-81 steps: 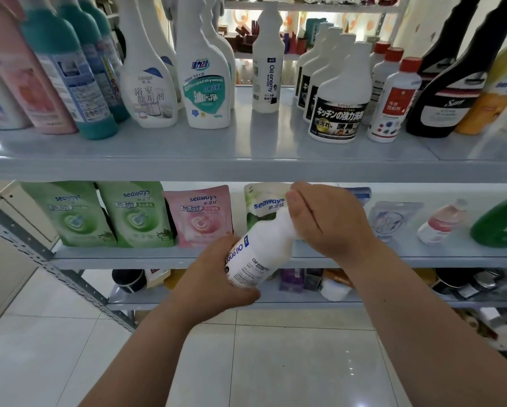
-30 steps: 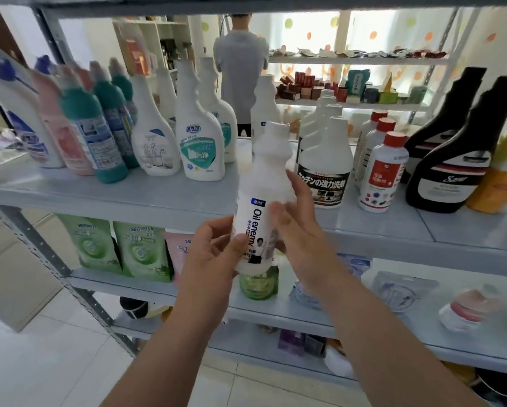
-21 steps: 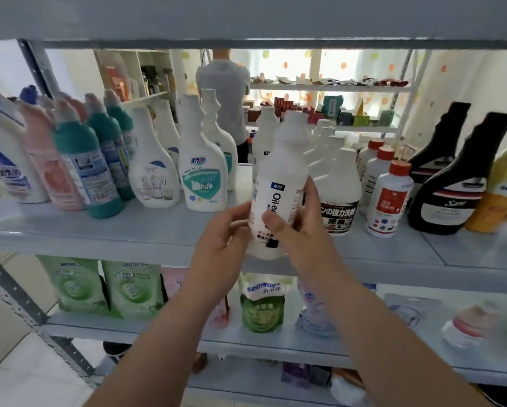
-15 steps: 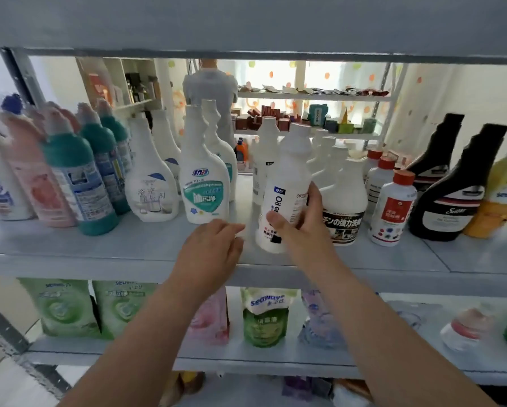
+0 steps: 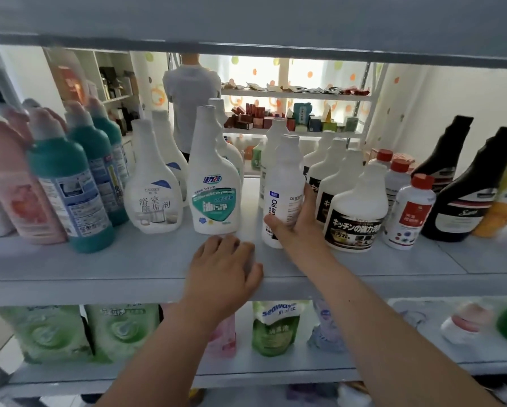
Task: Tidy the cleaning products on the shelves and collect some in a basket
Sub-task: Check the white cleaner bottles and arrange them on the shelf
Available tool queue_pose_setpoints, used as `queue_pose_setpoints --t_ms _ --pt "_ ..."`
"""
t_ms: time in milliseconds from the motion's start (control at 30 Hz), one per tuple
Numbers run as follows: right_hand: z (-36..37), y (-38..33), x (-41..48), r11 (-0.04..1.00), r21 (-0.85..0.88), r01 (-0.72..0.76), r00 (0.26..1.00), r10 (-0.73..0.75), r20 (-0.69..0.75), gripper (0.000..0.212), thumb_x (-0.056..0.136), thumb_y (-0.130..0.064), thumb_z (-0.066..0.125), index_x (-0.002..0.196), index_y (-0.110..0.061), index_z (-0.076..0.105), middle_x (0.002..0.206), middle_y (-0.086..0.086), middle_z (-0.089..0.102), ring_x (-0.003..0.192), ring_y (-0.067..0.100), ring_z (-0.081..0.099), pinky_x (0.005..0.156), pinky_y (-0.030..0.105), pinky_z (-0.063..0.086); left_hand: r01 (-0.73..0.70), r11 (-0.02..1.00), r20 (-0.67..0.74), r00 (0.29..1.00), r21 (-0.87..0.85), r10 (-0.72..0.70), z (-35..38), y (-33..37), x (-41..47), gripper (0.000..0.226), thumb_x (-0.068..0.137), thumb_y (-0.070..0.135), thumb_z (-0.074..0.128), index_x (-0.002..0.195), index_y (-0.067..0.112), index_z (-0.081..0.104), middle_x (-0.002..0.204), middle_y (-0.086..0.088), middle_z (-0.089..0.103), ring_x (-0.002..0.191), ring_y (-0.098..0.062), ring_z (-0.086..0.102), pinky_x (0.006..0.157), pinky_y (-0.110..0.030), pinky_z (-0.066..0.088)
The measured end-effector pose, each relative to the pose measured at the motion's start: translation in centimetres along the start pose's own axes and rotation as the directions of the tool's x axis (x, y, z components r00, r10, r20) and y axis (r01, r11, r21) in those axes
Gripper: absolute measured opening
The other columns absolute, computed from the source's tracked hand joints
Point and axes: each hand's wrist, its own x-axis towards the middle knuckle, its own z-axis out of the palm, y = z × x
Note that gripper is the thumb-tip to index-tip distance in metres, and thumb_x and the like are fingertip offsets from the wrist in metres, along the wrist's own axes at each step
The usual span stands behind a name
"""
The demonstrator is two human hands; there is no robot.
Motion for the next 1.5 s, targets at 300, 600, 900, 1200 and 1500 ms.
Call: queue_pose_setpoints --t_ms 300,600,900,1200,1500 --pt "1.4 0.4 0.8 0.961 -0.275 -0.039 0.999 0.029 -0.041 0.098 0.098 -0.049 0.063 0.162 -0.029 -0.008 0.149 0.01 0.052 0.119 0.033 0.063 0.084 0.029 0.04 -0.021 1.0 -0.017 1.0 0.0 0.021 -0.1 -0.1 -0.1 0.071 0.089 0.057 0.014 0.135 0.027 0.06 0.127 0.002 0.06 0.117 -0.024 0.05 0.101 -0.038 0.041" --pt "-0.8 0.4 -2.3 0.809 -0.588 0.01 0.987 0.086 0.136 0.091 0.101 -0.044 0.053 0.164 -0.021 -0.009 0.153 0.009 0.05 0.125 0.033 0.057 0.096 0.041 0.048 -0.003 1.0 -0.021 1.0 -0.004 0.003 0.1 -0.4 -0.2 0.074 0.086 0.059 0.012 0.139 0.031 0.055 0.131 0.005 0.057 0.12 -0.02 0.048 0.099 -0.036 0.042" --pt "-10.1 3.8 -9.0 0.731 -0.593 0.338 0.934 -0.182 0.307 0.044 0.104 -0.041 0.047 0.136 -0.017 0.067 0.137 0.001 0.064 0.126 0.018 0.056 0.108 0.03 0.043 0.048 0.991 -0.026 0.998 -0.123 -0.052 -0.5 0.9 -0.8 0.071 0.085 0.053 0.023 0.131 0.02 0.067 0.129 -0.004 0.064 0.119 -0.031 0.055 0.101 -0.046 0.046" --pt "-22.1 10.0 -5.3 0.602 -0.653 0.459 0.888 -0.343 0.308 0.021 0.101 -0.02 0.056 0.098 -0.009 0.074 0.095 0.009 0.072 0.088 0.031 0.063 0.079 0.046 0.053 0.045 0.775 -0.11 0.983 -0.631 -0.147 1.9 14.3 2.6 0.081 0.087 0.03 0.074 0.151 0.039 0.025 0.146 0.007 0.04 0.128 -0.01 0.045 0.107 -0.035 0.042" --pt "-21.7 12.5 -5.0 0.56 -0.691 0.457 0.84 -0.528 0.128 0.024 0.093 -0.029 0.056 0.092 -0.01 0.07 0.088 0.011 0.066 0.08 0.03 0.059 0.065 0.042 0.05 0.265 0.567 -0.008 0.902 -0.78 -0.432 2.8 18.7 8.7 0.086 0.081 0.031 0.084 0.15 0.027 0.032 0.125 0.008 0.054 0.111 -0.017 0.057 0.097 -0.033 0.043"
